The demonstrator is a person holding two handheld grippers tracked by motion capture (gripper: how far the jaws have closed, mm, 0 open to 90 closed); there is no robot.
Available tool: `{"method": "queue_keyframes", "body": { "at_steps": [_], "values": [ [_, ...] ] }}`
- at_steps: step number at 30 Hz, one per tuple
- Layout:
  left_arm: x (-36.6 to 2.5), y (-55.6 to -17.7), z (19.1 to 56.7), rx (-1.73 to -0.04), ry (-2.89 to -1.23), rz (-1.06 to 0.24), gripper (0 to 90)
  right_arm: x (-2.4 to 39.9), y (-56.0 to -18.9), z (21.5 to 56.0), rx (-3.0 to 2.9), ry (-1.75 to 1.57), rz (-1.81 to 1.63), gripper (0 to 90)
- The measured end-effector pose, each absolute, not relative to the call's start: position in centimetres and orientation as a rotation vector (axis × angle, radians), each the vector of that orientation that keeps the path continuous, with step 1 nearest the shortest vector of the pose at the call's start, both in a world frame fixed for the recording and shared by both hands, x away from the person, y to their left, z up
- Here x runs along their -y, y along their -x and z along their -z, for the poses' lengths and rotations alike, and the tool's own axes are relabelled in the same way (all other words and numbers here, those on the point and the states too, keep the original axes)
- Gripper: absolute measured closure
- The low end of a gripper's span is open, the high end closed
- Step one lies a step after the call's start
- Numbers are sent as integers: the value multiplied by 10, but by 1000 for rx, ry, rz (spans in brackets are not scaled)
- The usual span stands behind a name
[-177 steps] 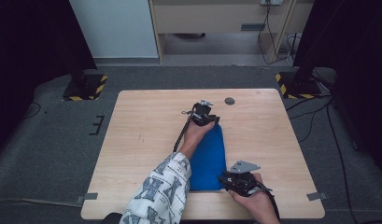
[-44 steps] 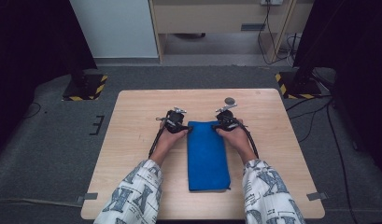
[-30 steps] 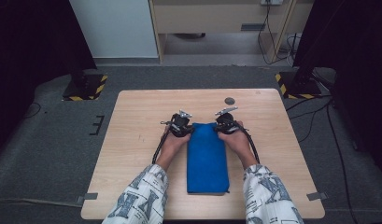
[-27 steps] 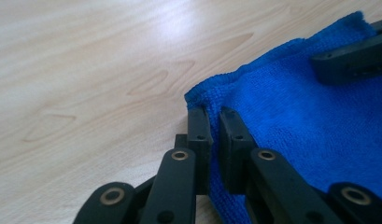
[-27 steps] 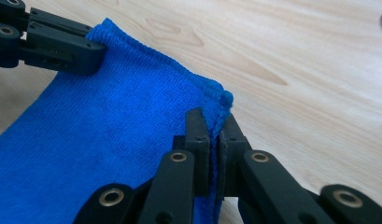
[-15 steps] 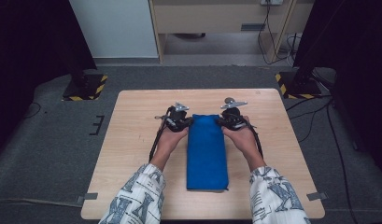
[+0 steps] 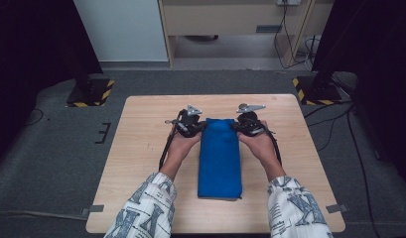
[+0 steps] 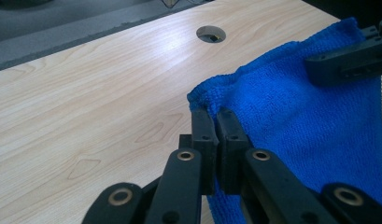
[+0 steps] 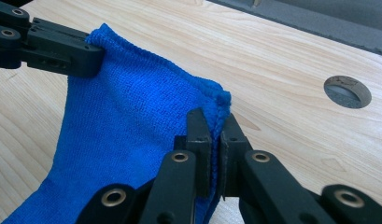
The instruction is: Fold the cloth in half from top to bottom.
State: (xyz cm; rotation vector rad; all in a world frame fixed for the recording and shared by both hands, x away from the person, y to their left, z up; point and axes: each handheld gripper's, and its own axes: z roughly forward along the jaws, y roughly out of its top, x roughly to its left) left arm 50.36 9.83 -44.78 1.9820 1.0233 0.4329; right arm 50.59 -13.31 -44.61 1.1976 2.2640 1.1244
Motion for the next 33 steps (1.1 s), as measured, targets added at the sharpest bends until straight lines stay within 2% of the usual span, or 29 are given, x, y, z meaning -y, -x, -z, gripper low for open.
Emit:
{"method": "queue_keyframes", "body": {
  "at_steps": [12, 33],
  "values": [
    [-99, -504, 432, -1006, -1955, -450, 873, 132, -509, 432, -2249, -1169, -1122, 860],
    [-105, -513, 426, -1015, -1936, -461, 873, 126, -514, 420, -2228, -1154, -1123, 860]
  ]
}}
